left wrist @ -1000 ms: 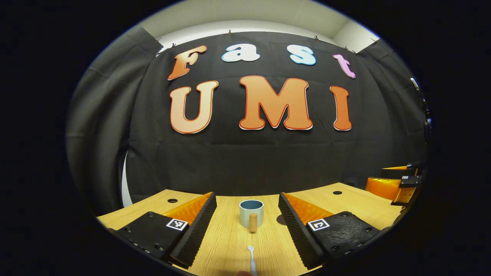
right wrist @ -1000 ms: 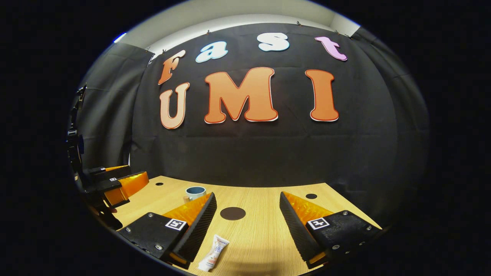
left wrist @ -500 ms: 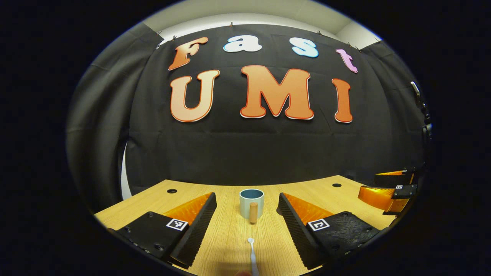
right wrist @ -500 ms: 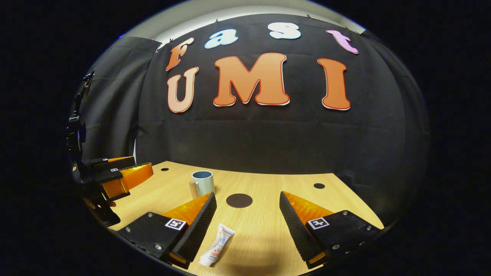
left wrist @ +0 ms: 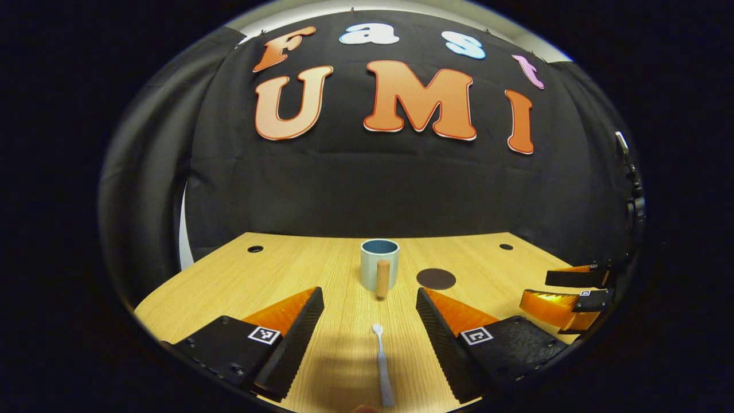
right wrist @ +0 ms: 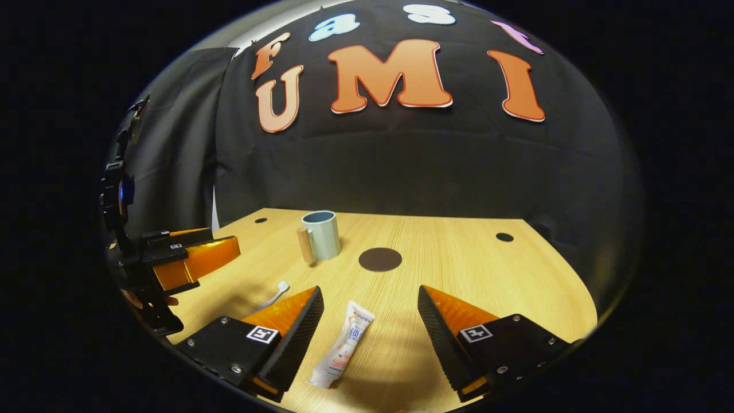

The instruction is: Put the toothbrush and toothpaste on the desktop into the cup, then pick up the cup and place it on the coaster on the desktop.

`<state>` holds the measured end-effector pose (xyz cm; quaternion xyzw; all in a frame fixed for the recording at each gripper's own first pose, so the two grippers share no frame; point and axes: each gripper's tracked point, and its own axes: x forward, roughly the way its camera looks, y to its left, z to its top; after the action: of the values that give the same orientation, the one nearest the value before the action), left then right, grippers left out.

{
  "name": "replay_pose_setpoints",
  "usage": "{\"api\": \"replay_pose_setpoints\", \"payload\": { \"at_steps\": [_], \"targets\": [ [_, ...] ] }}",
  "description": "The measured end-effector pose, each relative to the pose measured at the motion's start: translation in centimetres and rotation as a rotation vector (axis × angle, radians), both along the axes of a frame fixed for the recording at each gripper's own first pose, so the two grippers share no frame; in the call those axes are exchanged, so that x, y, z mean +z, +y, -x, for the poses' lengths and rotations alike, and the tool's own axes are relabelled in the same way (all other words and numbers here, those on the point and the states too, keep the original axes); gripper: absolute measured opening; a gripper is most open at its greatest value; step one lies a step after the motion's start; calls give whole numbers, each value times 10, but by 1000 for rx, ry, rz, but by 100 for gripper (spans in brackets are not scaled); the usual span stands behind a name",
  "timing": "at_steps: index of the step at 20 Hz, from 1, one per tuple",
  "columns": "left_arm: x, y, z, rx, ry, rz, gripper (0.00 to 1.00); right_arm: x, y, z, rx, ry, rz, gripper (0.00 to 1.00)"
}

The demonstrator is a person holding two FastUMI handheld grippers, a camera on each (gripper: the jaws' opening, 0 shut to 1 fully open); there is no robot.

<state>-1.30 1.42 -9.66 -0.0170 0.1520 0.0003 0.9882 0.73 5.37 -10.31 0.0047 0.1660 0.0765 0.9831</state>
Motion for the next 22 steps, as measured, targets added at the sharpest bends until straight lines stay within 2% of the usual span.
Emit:
{"api": "replay_pose_setpoints", "payload": {
  "at_steps": [9,13,14,15,17,19,20,21,22],
  "targets": [
    [-74,-8,7,-36,207,-20,98,-64,22,2,43,200,7,96],
    [-97,-12,9,-42,284,-18,98,-81,23,1,42,252,22,93],
    [-101,-13,9,-40,297,-19,98,-85,25,1,47,261,23,83],
    [-107,-14,9,-41,311,-20,99,-86,27,0,52,270,26,85],
    [-117,-17,8,-42,341,-12,98,-93,29,-2,53,288,36,75],
    [-129,-20,7,-46,375,-2,98,-97,35,-8,41,297,14,61],
    [-133,-21,8,-47,388,2,99,-98,35,-8,38,299,11,47],
    [-132,-21,8,-45,397,-3,99,-96,30,-10,27,297,13,39],
    [-133,-20,8,-43,402,-7,99,-94,29,-12,27,292,11,25]
  ]
}}
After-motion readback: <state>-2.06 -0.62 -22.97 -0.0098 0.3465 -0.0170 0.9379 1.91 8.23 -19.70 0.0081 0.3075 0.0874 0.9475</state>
